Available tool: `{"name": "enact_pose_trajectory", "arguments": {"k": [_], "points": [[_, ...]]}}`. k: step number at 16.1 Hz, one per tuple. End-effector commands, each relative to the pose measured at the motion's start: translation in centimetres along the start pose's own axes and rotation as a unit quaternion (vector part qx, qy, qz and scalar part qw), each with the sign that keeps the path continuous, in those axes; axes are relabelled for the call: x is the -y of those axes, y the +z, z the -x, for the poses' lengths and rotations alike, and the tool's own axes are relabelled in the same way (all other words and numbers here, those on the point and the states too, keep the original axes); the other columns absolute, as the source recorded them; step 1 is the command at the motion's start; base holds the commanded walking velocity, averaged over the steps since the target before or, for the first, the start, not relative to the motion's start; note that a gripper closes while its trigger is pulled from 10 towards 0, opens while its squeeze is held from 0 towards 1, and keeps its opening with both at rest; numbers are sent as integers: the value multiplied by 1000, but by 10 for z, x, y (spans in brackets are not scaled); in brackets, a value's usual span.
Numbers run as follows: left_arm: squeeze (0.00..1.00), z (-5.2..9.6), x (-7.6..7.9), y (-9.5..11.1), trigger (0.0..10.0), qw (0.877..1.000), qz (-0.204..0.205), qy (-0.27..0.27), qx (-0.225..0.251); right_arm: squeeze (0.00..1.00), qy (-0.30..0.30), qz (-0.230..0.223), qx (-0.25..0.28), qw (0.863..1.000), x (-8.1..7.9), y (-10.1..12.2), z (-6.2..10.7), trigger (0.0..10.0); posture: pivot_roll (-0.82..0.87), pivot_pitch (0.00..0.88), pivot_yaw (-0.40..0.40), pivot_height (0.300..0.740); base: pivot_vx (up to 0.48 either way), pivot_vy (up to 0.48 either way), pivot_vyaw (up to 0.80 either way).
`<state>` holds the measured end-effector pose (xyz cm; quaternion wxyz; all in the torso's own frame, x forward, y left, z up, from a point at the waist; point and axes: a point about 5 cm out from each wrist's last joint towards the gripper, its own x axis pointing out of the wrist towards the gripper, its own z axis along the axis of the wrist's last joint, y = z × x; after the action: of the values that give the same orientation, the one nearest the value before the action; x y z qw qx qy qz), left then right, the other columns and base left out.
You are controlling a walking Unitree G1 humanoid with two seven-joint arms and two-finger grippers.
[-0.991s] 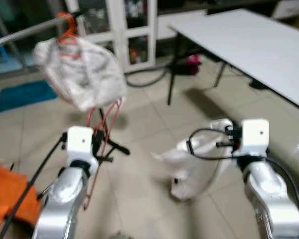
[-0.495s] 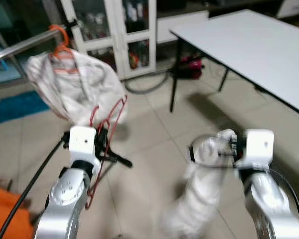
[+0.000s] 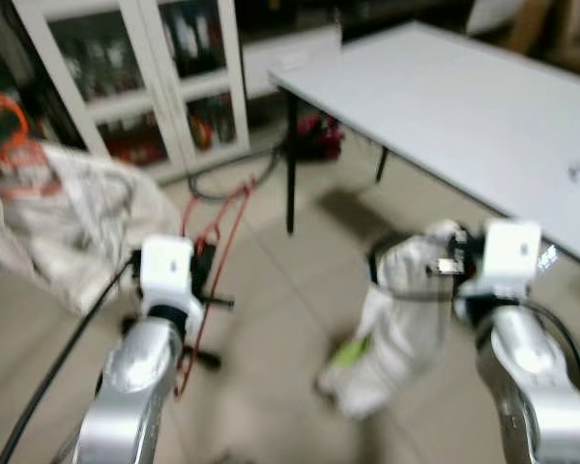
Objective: Hang hanger
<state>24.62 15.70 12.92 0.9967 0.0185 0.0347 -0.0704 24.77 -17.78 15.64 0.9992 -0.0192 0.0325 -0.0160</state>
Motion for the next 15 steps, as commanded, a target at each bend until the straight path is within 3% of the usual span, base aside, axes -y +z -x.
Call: {"name": "enact_pose_trajectory", "arguments": {"k": [1,5,8,9,15], "points": [[0,1,-5,-1,10000,1000,-6,12,-7,0,20,-8,1,1000,-7,4,0,10000,-47,47,21,740,431,0,0],[0,-1,-2,1,10000,1000,-7,7,-2,0,22,-8,5,1000,-7,10,-2,10000,-53,46,20,740,430,0,-594],[0,-5,-6,7,10000,1000,1,16,7,0,42,-8,30,999,-13,31,-9,10000,-56,49,19,740,430,0,-800],[0,-5,-8,8,10000,1000,-1,20,9,0,59,1,53,997,-16,46,-14,10000,-58,48,15,740,428,0,0],[0,-7,-17,12,10000,999,-5,41,17,0,95,16,73,993,-22,66,-23,10000,-54,44,-7,740,428,0,0]]}}
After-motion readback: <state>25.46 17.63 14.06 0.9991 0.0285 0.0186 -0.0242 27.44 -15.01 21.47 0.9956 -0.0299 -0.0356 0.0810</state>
